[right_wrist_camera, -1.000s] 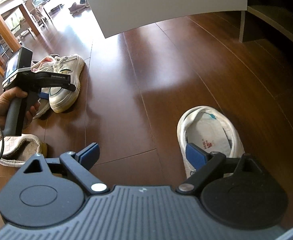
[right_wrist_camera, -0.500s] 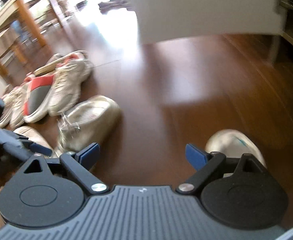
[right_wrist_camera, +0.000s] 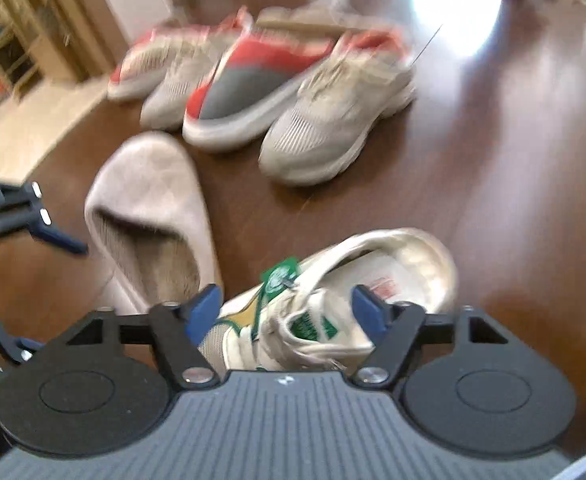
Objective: Organize scattered shoes
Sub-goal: 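Move the right gripper to the second white sneaker and grasp its heel, then set the second white sneaker beside the first and open the right gripper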
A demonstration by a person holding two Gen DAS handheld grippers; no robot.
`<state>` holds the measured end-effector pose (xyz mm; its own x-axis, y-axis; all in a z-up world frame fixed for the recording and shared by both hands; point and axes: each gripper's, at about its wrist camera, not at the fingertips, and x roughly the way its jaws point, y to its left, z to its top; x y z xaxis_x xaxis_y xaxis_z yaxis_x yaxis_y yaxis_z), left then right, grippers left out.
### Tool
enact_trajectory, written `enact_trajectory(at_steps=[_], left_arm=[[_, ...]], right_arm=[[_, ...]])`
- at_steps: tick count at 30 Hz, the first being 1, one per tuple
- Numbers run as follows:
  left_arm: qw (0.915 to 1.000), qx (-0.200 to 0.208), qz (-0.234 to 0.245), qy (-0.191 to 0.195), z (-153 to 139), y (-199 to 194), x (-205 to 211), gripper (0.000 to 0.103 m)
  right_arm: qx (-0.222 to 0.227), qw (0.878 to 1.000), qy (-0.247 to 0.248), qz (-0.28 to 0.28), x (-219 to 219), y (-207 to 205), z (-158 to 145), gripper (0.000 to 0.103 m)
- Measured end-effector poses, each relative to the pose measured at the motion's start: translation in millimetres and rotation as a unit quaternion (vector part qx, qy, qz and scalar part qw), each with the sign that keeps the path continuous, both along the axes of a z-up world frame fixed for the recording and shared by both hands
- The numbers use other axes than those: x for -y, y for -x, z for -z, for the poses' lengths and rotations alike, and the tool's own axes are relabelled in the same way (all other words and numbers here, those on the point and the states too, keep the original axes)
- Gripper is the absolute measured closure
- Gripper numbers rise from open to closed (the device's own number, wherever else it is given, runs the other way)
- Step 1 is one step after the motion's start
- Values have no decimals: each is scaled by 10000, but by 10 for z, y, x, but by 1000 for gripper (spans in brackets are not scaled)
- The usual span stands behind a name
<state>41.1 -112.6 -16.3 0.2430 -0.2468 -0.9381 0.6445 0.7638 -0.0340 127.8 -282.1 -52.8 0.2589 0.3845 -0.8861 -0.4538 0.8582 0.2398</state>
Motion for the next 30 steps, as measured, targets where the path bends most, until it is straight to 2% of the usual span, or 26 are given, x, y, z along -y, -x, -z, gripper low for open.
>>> enact_trajectory(at_steps=[3,6,8,10,14,17,21,26,30], left_arm=[[9999,99,-62,-26,-27,-5,-52,10],[9998,166,-74,-49,-120,-10,-147,10],[9998,188,-72,-54,-166,-7,-171,10],[9998,192,-40,-47,-202,4,-175,10],[9994,128,307,79,-264,129,-45,10],[9959,149,889,27,-249,329,162,10],[9908,246,1328,-48,-248,493,345,10],[9912,198,1310,2,-253,513,486,10],[9920,201,1242,45,-258,510,584,10]], right_arm=[[-163,9995,-181,-187,19,-56,148,92],[-6,9986,-310,-431,83,29,65,95],[182,9950,-156,-965,55,150,-15,95],[186,9902,-112,-1381,47,250,-81,95],[-113,9802,67,-1975,251,512,-241,96],[-366,9755,220,-2159,458,689,-315,97],[-567,9825,424,-1722,697,937,-287,97],[-536,9959,79,-719,963,1306,-293,97],[-486,9980,140,-370,1085,1549,-313,97]])
